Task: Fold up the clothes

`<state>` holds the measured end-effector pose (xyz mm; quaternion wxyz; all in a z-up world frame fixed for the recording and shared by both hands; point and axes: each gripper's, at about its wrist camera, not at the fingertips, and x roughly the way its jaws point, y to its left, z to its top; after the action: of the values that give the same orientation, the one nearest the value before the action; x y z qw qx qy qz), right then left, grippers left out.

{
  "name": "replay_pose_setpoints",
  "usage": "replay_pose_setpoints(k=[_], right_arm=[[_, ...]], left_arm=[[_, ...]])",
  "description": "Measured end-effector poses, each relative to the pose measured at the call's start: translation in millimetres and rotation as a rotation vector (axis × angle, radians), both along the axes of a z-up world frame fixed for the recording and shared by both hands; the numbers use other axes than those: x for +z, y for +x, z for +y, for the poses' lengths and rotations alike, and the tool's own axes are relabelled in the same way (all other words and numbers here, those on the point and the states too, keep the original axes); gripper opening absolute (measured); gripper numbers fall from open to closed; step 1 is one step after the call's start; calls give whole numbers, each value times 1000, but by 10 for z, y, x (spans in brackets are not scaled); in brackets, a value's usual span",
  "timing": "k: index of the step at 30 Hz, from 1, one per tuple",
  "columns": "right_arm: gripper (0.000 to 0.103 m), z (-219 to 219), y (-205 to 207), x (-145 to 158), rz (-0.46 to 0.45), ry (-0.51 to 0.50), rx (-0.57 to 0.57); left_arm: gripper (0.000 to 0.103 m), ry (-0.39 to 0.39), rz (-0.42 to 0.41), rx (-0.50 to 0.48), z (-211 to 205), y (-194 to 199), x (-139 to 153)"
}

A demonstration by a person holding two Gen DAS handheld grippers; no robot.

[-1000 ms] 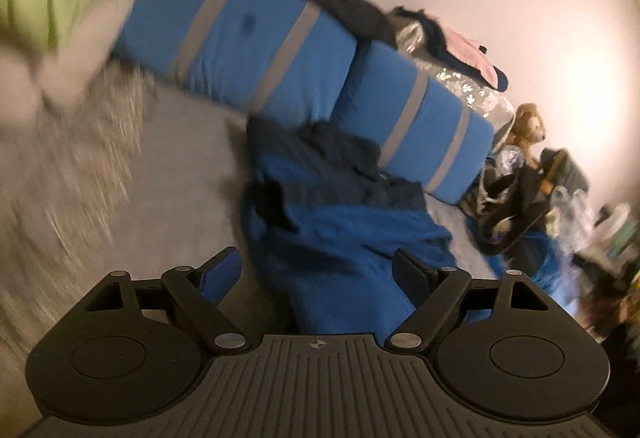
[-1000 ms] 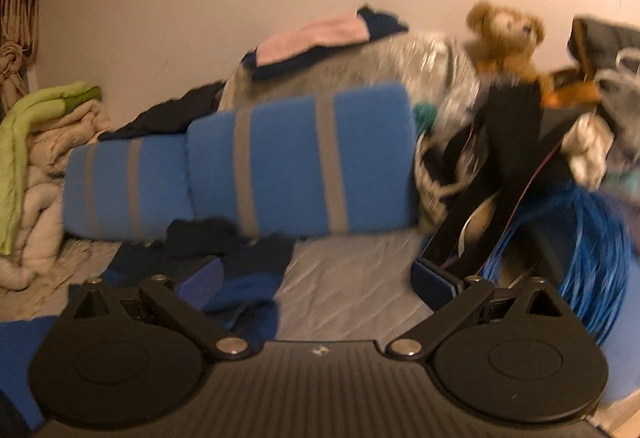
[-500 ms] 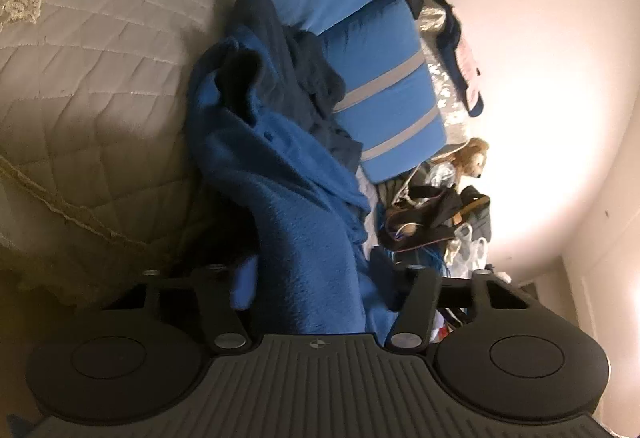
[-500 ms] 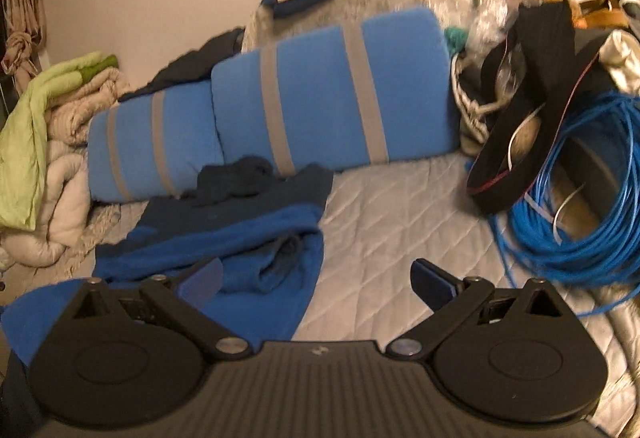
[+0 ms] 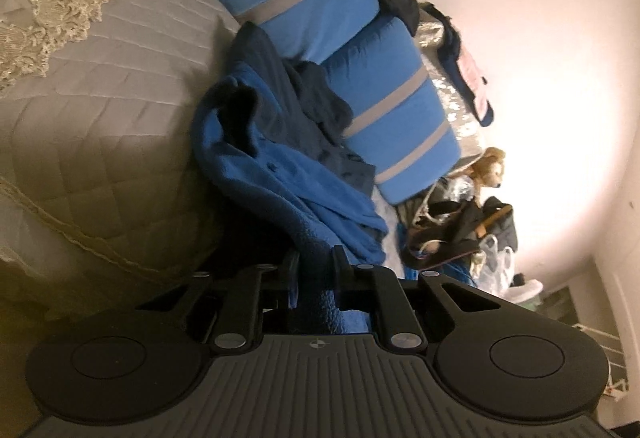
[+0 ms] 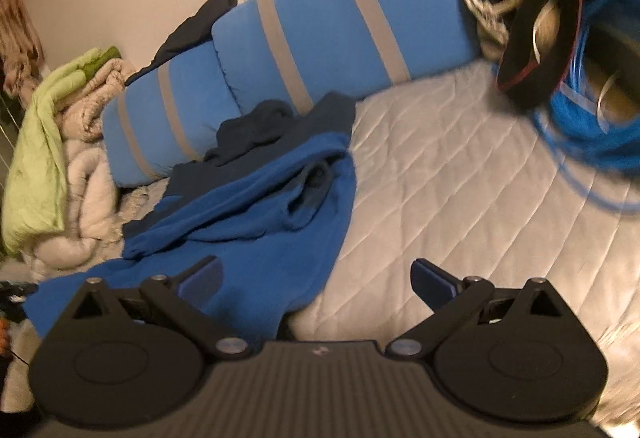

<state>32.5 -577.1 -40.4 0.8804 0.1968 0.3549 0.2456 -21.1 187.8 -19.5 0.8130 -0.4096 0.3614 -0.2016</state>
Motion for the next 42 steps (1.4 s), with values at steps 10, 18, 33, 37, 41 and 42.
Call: replay_pose_setpoints(k=[10,18,33,37,41,42], right_arm=[[90,81,-53,-638,151,270,129],[40,42,-282,-629,165,371,174],[9,62,-438,159,57,300,28],[9,154,-453,423,-12,291,31],[9,213,-464,556,-60,286,63],[9,225,-467,586,-70,285,71]], left_arm=[[15,4,24,27,16,15,-16],[15,11,23,40,-16,-6,-9],[15,129,-48,146,-146,-150,300],[14,178,-110,152,-199,-213,490],[14,192,-174,159,-217,-294,618],[14,187,-186,165,-219,-313,636]])
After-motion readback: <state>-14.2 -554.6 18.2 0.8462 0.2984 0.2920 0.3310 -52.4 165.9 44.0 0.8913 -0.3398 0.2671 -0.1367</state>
